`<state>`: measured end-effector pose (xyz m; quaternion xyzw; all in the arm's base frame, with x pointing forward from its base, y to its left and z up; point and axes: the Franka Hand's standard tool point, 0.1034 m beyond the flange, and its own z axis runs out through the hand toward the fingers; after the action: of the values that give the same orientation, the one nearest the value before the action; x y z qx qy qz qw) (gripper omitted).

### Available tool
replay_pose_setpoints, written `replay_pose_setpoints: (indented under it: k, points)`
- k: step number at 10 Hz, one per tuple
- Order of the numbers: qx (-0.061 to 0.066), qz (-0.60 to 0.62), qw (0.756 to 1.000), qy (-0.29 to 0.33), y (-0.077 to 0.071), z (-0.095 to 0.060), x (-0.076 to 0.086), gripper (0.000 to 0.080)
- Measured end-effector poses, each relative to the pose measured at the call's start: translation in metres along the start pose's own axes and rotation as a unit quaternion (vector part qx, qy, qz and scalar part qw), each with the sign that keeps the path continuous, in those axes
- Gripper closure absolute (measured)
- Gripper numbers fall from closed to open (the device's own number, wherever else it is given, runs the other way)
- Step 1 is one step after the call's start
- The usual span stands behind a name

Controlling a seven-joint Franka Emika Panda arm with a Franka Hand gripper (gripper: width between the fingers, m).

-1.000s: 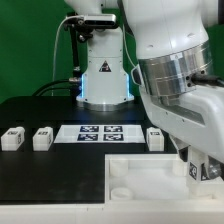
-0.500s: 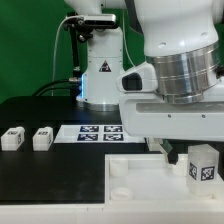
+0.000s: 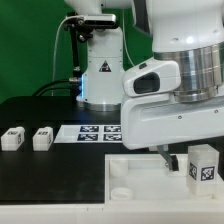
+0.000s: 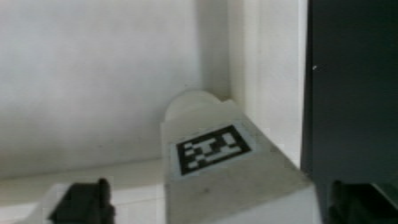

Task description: Assemble one leg

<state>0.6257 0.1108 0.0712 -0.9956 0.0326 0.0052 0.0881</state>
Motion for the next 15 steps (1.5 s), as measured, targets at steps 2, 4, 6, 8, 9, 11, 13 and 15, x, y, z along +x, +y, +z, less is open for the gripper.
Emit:
replay_pose_setpoints:
  k: [2,4,6,8,9,11,13,15]
  points:
    - [0.006,0.103,0.995,-0.001,-0.0032,0.0004,-0.0006,0.0504]
    - [0.007,0.174,0.985,-0.001,-0.0024,0.0006,-0.0004,0.0503]
    - [0.004,0.361,0.933,0.004,-0.0036,0.0010,0.0010,0.0503]
    - [0.011,0.538,0.843,0.010,-0.0040,0.0025,0.0019,0.0503]
    - [0.022,0.601,0.799,0.012,-0.0021,0.0023,0.0021,0.0503]
    - [0.025,0.626,0.780,0.009,-0.0026,0.0027,0.0017,0.0502]
    - [0.023,0.580,0.814,0.010,-0.0024,0.0035,0.0012,0.0484]
    - [0.013,0.466,0.885,0.009,-0.0038,0.0055,-0.0014,0.0260]
